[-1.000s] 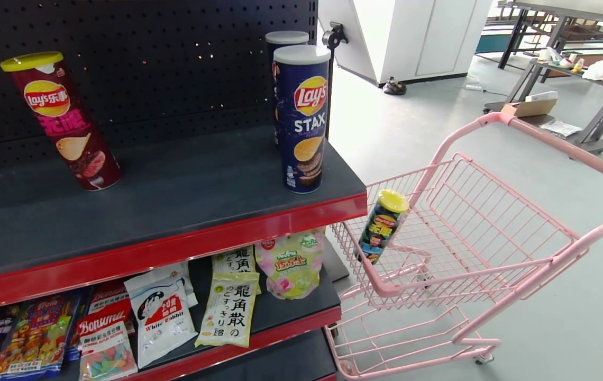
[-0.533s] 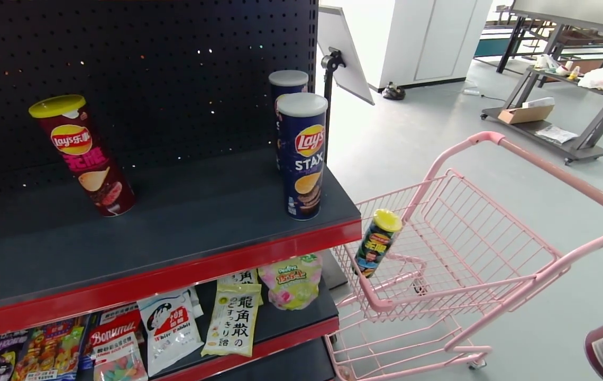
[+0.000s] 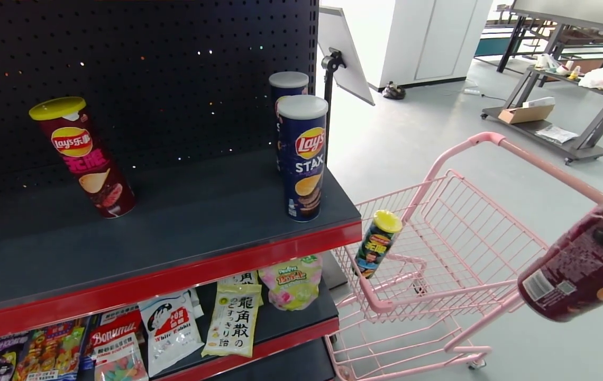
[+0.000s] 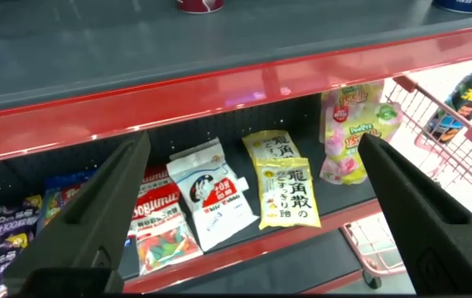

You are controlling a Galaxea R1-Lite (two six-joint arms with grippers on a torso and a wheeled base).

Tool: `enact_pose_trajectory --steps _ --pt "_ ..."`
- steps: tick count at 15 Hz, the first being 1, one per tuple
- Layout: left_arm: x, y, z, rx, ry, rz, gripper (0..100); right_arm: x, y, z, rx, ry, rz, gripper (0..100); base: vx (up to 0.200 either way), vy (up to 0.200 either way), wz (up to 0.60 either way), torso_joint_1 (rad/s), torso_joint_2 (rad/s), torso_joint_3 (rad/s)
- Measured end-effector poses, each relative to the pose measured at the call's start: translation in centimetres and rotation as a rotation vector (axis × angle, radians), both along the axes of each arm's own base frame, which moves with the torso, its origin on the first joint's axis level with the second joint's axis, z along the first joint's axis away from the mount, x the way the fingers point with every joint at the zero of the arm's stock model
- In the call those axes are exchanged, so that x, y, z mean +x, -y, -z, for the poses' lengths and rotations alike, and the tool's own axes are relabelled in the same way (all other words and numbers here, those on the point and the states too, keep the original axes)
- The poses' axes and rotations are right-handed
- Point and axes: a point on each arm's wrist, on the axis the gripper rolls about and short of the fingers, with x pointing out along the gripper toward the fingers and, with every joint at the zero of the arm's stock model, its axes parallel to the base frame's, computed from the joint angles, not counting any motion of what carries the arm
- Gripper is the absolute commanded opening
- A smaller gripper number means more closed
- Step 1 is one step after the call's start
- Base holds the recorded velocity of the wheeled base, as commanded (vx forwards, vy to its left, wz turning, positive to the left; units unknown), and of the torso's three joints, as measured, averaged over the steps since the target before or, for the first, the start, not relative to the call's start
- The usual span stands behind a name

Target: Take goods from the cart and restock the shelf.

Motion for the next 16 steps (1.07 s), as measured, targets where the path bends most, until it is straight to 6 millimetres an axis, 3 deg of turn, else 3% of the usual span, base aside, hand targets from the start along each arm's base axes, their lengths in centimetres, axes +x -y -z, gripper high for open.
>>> enact_pose_trajectory --steps 4,13,16 --pt "0.0 0.0 0.0 0.001 0.001 0.0 100 1.5 -1.3 0.8 -0.006 -0.071 -0.105 0 0.0 0.0 0.0 0.0 0.0 0.0" --pt "0.0 0.0 0.0 0.002 0.0 0.0 100 1.6 -2.0 1.2 -0.022 -0.09 -0.14 0 0.0 0.0 0.0 0.0 0.0 0.0" --pt "0.0 0.0 0.0 0.002 0.0 0.0 100 1.5 -2.0 1.5 -0.024 -0.099 -0.14 0 0.0 0.0 0.6 0.001 0.0 0.001"
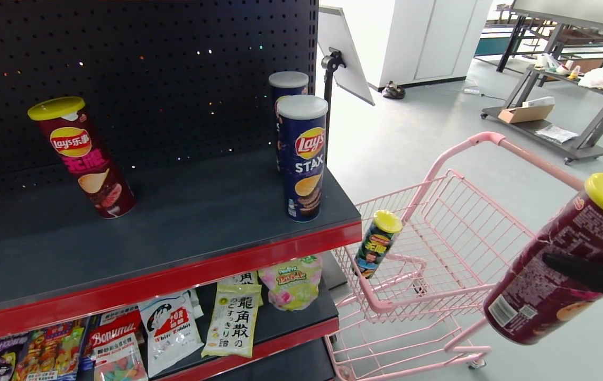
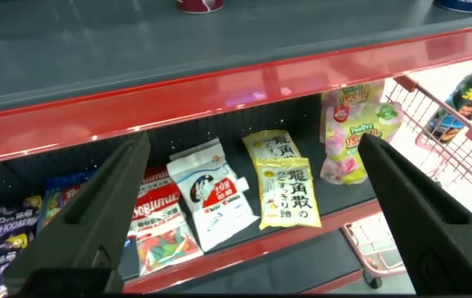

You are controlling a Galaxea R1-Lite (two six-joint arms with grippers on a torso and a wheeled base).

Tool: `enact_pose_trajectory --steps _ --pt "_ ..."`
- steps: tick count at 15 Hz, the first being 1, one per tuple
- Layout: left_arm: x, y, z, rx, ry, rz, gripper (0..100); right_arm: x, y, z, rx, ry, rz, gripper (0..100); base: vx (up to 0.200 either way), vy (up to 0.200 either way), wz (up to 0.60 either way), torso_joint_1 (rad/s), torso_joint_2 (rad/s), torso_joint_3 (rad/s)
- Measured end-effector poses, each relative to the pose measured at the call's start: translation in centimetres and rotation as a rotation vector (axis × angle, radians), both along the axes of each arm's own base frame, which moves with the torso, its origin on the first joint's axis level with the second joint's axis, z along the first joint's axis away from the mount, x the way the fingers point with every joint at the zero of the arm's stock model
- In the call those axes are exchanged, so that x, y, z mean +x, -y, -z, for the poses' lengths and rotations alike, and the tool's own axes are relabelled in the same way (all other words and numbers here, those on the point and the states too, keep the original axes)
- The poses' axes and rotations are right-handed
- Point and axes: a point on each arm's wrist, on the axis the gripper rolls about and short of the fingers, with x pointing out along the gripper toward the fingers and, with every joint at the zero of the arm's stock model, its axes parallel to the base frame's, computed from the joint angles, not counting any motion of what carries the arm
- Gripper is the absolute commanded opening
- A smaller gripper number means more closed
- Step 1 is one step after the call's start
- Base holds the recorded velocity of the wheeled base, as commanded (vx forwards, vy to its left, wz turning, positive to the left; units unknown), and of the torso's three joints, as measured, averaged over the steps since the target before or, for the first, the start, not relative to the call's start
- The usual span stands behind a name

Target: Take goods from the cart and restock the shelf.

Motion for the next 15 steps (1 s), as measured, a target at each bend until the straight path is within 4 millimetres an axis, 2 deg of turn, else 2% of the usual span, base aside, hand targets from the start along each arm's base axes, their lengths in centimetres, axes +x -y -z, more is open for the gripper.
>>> enact_pose_trajectory --steps 5,10,15 --pt "0.0 0.0 0.0 0.0 0.0 0.0 100 -0.1 0.0 0.2 -0.011 0.001 -0.009 0 0.0 0.0 0.6 0.002 0.0 -0.002" --pt "0.0 0.0 0.0 0.0 0.002 -0.001 100 -0.7 0.1 1.0 -0.036 0.014 -0.023 0 0.0 0.0 0.0 0.0 0.0 0.0" --pt "0.0 0.0 0.0 0.0 0.001 0.0 100 -1.8 -0.1 1.6 -0.039 0.026 -0.092 0 0.0 0.2 0.0 0.003 0.0 0.001"
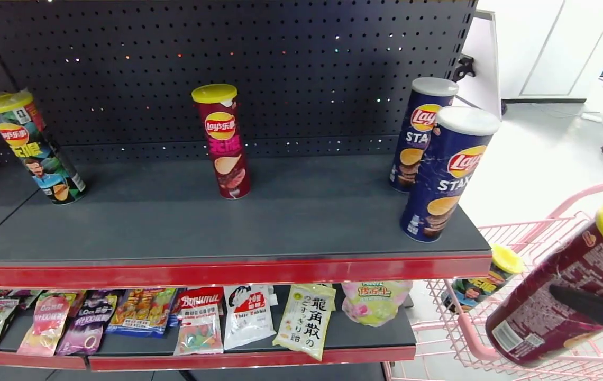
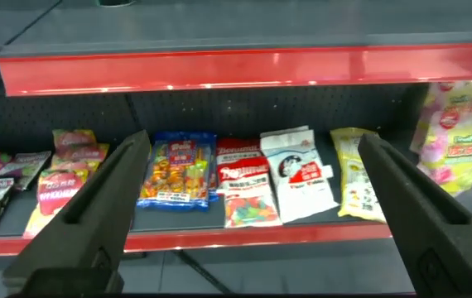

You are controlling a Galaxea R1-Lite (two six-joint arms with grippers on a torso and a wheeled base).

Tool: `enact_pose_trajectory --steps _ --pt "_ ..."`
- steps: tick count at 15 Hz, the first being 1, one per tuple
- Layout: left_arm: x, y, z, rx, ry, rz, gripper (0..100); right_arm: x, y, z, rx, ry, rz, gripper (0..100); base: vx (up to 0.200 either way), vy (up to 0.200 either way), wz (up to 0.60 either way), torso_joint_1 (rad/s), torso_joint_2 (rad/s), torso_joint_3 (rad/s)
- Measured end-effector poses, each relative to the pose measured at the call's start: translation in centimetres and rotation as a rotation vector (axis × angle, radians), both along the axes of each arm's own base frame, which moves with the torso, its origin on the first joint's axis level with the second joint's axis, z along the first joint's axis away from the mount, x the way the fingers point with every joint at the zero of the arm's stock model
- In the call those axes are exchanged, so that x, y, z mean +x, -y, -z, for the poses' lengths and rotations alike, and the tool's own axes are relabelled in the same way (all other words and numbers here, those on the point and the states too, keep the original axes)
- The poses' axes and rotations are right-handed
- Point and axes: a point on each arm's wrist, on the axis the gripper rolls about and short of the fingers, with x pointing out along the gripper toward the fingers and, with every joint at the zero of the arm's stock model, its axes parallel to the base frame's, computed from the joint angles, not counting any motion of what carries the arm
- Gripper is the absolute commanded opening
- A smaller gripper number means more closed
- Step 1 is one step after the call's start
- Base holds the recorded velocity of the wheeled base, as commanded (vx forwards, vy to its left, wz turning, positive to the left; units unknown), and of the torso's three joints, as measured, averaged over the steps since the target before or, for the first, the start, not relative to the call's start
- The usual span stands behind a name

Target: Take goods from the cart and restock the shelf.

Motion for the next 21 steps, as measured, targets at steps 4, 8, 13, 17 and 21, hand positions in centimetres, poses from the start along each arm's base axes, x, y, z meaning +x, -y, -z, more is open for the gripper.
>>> enact_pose_trajectory --steps 4,8,13,17,21 --pt "0.0 0.0 0.0 0.0 -0.001 0.0 100 -0.3 -0.3 0.1 0.035 -0.014 -0.098 0 0.0 0.2 0.0 0.004 0.0 0.001" --pt "0.0 0.0 0.0 0.0 -0.001 0.0 100 -0.4 -0.4 0.0 0.034 -0.006 -0.123 0 0.0 0.2 0.0 0.006 0.0 0.005" --pt "0.0 0.0 0.0 0.001 0.0 0.001 100 -0.7 -1.1 0.1 0.035 -0.012 -0.202 0 0.0 0.08 0.0 0.0 0.0 0.0" --pt "0.0 0.0 0.0 0.001 0.0 0.0 100 -1.2 -1.2 0.0 0.052 -0.001 -0.268 0 0.2 0.0 0.0 -0.003 0.0 0.002" --pt "0.0 0.0 0.0 0.001 0.0 0.0 100 -1.6 -1.3 0.2 0.054 0.001 -0.298 0 0.1 0.0 0.0 0.006 0.0 0.002"
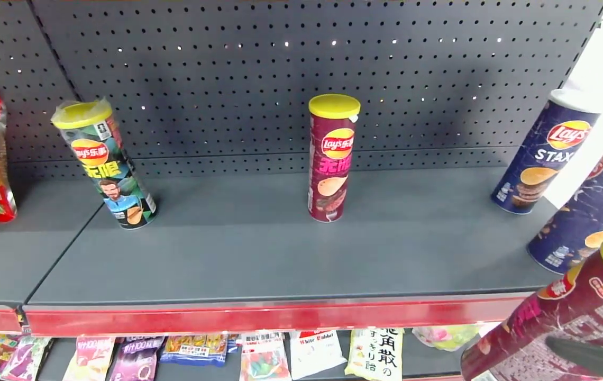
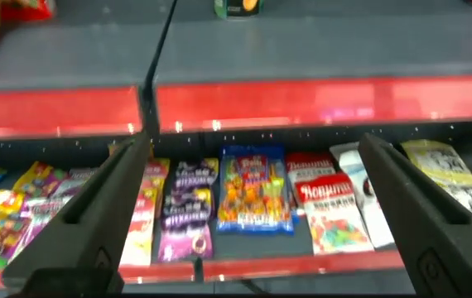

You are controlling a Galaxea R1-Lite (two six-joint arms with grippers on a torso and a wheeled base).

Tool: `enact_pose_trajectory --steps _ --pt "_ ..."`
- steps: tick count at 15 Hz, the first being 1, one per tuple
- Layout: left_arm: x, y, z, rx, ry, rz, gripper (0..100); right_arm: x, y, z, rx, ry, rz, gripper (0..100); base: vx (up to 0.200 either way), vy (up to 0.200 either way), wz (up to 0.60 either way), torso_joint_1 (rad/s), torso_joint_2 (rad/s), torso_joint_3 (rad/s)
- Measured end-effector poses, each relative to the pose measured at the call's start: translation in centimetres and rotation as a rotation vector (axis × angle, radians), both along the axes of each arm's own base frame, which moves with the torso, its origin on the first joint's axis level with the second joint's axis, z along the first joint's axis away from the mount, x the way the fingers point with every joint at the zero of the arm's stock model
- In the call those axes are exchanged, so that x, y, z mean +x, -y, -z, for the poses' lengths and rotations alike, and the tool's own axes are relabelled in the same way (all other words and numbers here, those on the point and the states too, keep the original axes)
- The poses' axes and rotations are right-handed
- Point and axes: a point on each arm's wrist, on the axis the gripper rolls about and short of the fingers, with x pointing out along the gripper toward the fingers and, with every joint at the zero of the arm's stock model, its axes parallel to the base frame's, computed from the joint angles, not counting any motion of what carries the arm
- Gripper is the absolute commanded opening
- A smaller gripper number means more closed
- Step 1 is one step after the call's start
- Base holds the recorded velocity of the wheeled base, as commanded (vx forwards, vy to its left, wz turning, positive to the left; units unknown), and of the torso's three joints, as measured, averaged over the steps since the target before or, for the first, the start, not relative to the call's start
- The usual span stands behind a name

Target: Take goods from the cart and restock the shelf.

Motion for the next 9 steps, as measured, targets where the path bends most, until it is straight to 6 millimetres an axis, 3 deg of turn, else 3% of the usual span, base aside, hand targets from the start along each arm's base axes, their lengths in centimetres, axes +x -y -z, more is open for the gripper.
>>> enact_pose_trajectory --steps 9 --pt "0.0 0.03 -0.05 -0.001 0.003 0.015 100 -0.9 0.34 -0.61 0.022 0.047 -0.002 0 0.0 0.0 0.0 0.0 0.0 0.0"
